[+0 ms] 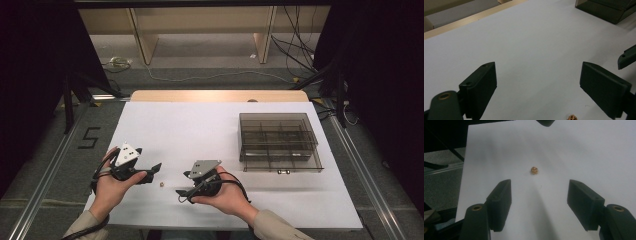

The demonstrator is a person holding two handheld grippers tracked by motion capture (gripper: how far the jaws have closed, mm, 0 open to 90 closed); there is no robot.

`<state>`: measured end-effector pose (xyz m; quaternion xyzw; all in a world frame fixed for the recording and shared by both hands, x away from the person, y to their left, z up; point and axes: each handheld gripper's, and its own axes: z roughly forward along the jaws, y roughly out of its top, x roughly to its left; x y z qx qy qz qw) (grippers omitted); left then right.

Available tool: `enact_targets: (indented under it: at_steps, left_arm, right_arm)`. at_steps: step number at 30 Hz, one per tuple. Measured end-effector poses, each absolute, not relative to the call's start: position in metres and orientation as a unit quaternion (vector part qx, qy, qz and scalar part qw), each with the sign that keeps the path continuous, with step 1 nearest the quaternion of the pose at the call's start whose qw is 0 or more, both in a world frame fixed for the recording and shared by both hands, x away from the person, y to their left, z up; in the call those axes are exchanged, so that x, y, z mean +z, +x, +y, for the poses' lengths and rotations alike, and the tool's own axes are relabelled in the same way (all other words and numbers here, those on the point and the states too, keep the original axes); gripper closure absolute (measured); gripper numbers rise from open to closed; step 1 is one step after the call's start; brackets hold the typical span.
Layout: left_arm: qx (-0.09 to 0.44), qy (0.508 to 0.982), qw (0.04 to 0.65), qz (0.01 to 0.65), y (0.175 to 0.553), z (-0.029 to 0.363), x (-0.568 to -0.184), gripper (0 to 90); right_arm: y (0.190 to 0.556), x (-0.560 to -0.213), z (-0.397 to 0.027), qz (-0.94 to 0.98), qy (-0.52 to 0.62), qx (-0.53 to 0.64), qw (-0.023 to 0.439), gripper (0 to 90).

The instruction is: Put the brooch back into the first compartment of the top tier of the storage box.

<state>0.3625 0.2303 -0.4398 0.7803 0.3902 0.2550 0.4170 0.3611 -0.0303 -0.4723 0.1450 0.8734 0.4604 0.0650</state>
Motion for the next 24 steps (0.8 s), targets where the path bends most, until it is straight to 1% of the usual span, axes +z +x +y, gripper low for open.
enact_targets:
  at_steps: [24]
  left_arm:
    - [0.259,0.779,0.416,0.391,0.362,0.232,-0.438,14.2]
  right_arm:
    - [0.369,-0.486,0.018,0.880,0.147,0.451,0.041,40.7]
